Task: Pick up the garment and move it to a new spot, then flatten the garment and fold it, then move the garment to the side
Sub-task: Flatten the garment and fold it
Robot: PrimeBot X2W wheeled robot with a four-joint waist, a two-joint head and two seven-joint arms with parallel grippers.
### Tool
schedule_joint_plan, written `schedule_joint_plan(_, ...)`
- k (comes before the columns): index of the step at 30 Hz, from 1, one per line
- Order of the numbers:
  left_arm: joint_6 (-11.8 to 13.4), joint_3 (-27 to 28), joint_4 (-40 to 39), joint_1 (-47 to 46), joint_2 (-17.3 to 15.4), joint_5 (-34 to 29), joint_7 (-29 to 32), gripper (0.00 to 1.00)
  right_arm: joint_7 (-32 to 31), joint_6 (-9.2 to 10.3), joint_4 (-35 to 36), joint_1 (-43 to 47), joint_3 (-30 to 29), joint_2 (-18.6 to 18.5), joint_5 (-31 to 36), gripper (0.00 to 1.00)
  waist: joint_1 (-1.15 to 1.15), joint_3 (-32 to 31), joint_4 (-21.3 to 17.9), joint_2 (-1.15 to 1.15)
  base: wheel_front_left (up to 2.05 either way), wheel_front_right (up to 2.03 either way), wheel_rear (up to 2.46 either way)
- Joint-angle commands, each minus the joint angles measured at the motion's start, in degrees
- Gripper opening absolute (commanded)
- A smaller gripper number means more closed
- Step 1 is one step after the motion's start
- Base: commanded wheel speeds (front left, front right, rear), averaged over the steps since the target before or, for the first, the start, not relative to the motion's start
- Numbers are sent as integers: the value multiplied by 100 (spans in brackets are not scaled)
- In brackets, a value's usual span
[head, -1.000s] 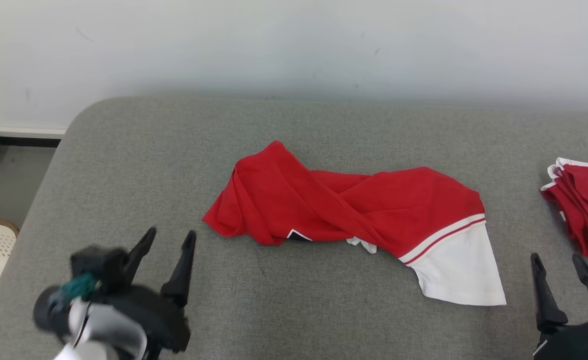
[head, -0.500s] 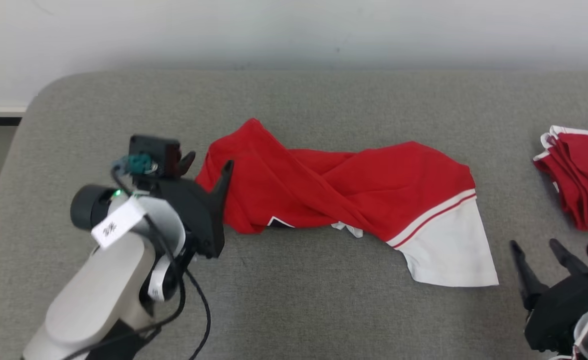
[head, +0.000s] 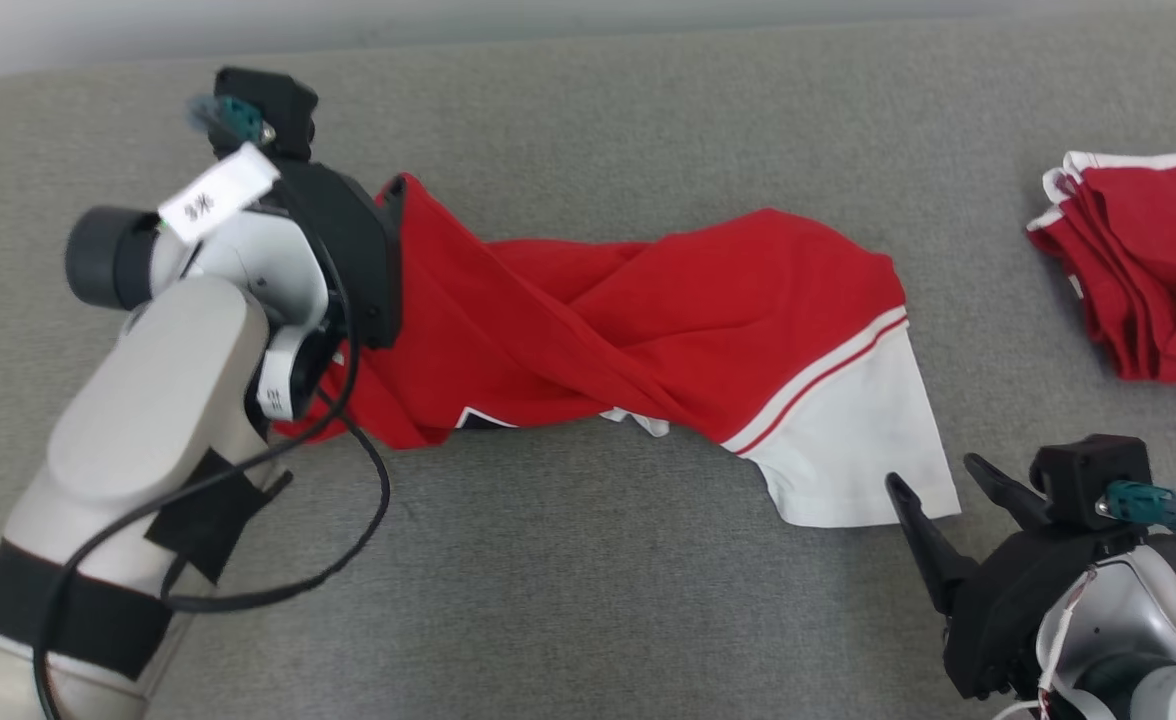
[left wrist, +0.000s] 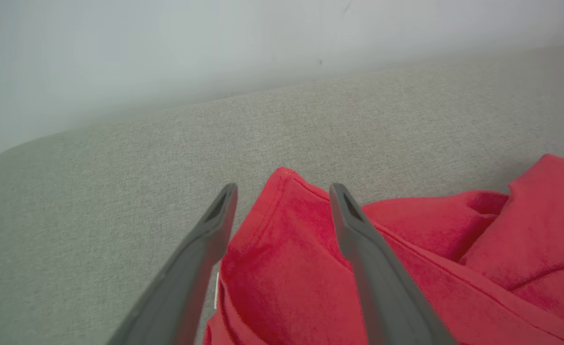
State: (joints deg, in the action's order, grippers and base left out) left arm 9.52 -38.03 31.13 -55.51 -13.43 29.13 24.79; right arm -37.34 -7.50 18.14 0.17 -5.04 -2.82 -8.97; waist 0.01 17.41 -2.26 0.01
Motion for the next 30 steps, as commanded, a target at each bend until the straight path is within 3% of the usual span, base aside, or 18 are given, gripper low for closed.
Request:
schedule_joint_plan(1,3,-35,207,-253,-14,-98,132,100,7,-1,23,-139,124,-17,55,100,-1,375,-343,-1,0,0,0)
schedule_joint_plan(8,96,-105,695,-713,28,-174,546,100,-23,-1,94,-221,487,-15,93,100,-1,592,-577,-1,0,0,0)
schedule_joint_plan(17,298,-231,1125,-1211,-214,-353,1217,100,-36,-1,187,-392,1003,-16,70,100,-1,787,-910,-1,0,0,0)
schedule_joint_plan(30,432,-388,968,-1442,-420,-398,2117,100,-69,-1,58,-654,1035,-16,120,100,-1,944,-891,-1,0,0,0)
